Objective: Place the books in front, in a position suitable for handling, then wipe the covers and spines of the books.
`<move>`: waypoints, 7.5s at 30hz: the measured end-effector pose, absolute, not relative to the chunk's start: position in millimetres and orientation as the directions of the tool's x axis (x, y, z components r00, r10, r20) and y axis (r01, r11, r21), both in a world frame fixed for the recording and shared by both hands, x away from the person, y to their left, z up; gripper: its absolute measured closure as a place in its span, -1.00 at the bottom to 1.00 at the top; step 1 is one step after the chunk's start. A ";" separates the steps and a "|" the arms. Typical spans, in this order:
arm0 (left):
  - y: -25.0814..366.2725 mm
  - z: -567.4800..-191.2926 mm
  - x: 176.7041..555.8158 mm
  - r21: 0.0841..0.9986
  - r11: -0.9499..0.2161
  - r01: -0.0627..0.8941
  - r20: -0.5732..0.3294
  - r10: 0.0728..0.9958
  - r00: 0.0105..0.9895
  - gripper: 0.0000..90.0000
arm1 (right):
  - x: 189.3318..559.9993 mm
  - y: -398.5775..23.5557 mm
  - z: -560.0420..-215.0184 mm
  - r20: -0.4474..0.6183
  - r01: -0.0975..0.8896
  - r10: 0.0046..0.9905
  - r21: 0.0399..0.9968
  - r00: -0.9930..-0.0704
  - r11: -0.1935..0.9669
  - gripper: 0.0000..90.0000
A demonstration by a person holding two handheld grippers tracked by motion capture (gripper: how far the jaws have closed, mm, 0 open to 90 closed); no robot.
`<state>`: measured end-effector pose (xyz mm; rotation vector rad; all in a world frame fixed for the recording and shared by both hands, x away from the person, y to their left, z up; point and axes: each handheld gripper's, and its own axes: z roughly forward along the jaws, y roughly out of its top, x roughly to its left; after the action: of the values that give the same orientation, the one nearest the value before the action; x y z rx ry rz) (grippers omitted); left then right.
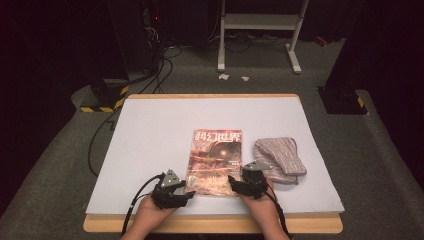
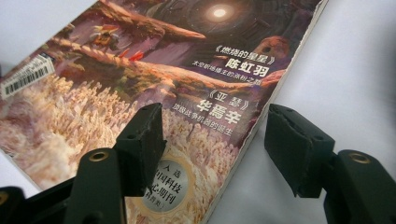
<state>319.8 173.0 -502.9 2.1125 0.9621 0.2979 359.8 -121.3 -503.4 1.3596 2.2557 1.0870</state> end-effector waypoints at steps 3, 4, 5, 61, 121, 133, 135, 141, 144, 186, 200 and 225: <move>175.0 -503.4 327.0 0.740 -0.366 0.564 -0.152 0.727 0.670 -0.06 | 361.0 -122.5 -503.1 0.137 0.634 0.849 0.727 -0.511 0.265 -0.14; 175.4 -503.1 336.8 0.750 -0.321 0.579 -0.169 0.753 0.636 -0.06 | 362.3 -122.6 -503.0 0.135 0.633 0.847 0.726 -0.515 0.269 -0.13; 175.4 -503.1 336.8 0.750 -0.321 0.579 -0.169 0.753 0.636 -0.06 | 362.3 -122.6 -503.0 0.135 0.633 0.847 0.726 -0.515 0.269 -0.13; 307.4 -488.5 332.4 0.889 -0.114 0.444 -0.096 0.901 0.424 -0.45 | 406.8 -245.0 -475.6 0.032 0.626 0.953 0.761 -0.300 0.172 -0.51; 297.2 -471.3 338.4 0.917 -0.145 0.373 -0.059 0.872 0.485 -0.39 | 340.5 3.0 -489.7 -0.012 0.408 0.585 0.704 -0.811 0.581 0.60; 296.7 -474.5 339.7 0.912 -0.149 0.383 -0.065 0.868 0.492 -0.40 | 350.1 -76.7 -489.9 0.011 0.521 0.741 0.718 -0.671 0.461 0.59; 295.1 -475.2 339.7 0.911 -0.155 0.382 -0.059 0.869 0.492 -0.40 | 349.7 -97.8 -489.6 0.014 0.543 0.774 0.720 -0.633 0.432 0.59; 291.4 -475.8 339.8 0.910 -0.159 0.382 -0.055 0.868 0.493 -0.40 | 343.5 -115.0 -487.8 -0.010 0.548 0.793 0.717 -0.609 0.430 0.59; 291.3 -476.0 340.4 0.910 -0.162 0.381 -0.051 0.869 0.491 -0.40 | 343.8 -101.3 -487.6 -0.032 0.529 0.773 0.712 -0.634 0.463 0.59; 298.3 -474.0 338.1 0.914 -0.150 0.377 -0.057 0.873 0.485 -0.40 | 369.8 -110.7 -483.3 -0.036 0.577 0.821 0.694 -0.570 0.431 0.59; 302.0 -473.3 338.8 0.917 -0.141 0.373 -0.063 0.873 0.484 -0.40 | 386.0 -2.7 -486.7 -0.033 0.500 0.706 0.683 -0.707 0.533 0.59; 297.1 -474.4 339.7 0.912 -0.150 0.381 -0.063 0.867 0.494 -0.41 | 386.6 -107.5 -484.5 -0.041 0.597 0.844 0.689 -0.535 0.411 0.58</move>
<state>339.7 297.1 -474.4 1.7425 1.0620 0.6111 386.6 -107.5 -484.5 1.2357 2.2889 0.8858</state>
